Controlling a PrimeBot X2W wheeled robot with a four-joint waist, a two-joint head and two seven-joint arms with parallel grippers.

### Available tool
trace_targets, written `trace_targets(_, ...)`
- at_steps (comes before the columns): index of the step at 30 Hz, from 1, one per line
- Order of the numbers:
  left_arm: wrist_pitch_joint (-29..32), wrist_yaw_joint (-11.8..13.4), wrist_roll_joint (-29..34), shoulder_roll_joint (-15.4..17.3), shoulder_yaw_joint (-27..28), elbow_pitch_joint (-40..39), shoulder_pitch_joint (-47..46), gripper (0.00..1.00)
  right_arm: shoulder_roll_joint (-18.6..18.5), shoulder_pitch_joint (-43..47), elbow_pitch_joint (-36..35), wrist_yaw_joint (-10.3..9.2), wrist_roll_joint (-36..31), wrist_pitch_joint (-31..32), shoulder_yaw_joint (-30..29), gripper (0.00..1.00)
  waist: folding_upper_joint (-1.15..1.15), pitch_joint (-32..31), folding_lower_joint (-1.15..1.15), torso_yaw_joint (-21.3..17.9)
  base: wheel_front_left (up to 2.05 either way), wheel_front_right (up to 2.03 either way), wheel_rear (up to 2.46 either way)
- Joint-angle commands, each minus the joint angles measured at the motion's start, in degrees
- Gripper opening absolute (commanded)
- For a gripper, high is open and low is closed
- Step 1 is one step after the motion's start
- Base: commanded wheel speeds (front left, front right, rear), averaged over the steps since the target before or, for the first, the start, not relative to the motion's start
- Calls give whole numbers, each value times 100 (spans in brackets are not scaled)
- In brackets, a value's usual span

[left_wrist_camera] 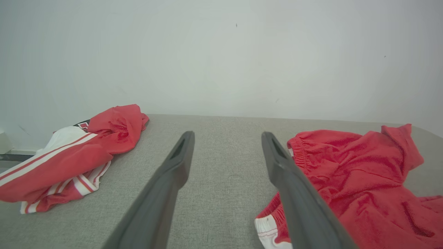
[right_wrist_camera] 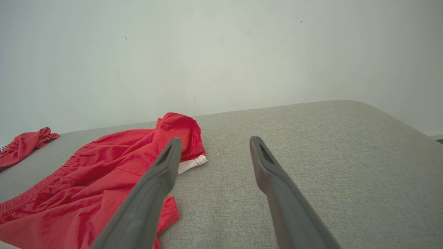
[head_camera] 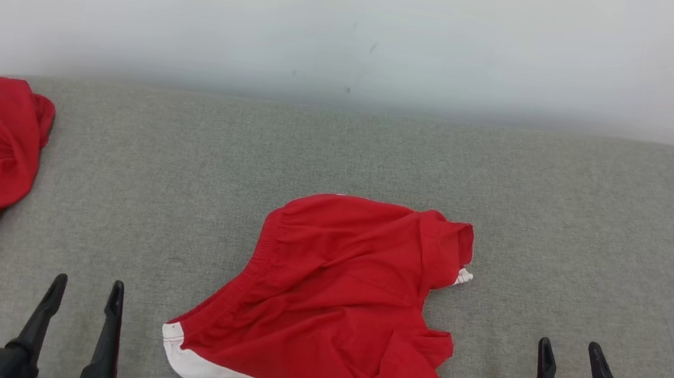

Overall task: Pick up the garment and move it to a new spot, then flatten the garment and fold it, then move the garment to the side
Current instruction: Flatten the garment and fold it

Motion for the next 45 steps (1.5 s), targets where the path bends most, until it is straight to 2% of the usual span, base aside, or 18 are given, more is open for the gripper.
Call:
trace_targets(1,-5,-49,81,39,0,-20,68,100,-59,31,5,-13,26,-3,25,100,0,-7,1,4,0,0,0)
trace_targets(13,-5,-309,227,-146,159,57,186,100,-194,132,67,-13,156,-3,311,100,0,-45,1,46,0,0,0)
trace_targets(23,-5,-414,284,-287,184,148,2,100,-513,-167,385,-13,276,-3,1228,100,0,71,1,183,0,0,0)
trace_targets(32,-5,-458,331,-390,47,213,-189,100,-772,-1145,1218,-13,473,-3,1855,100,0,297,1,441,0,0,0)
trace_targets(45,-4,-474,215,-447,-196,354,-455,100,-984,-2612,2857,-13,823,-3,1986,100,0,683,1,1088,0,0,0)
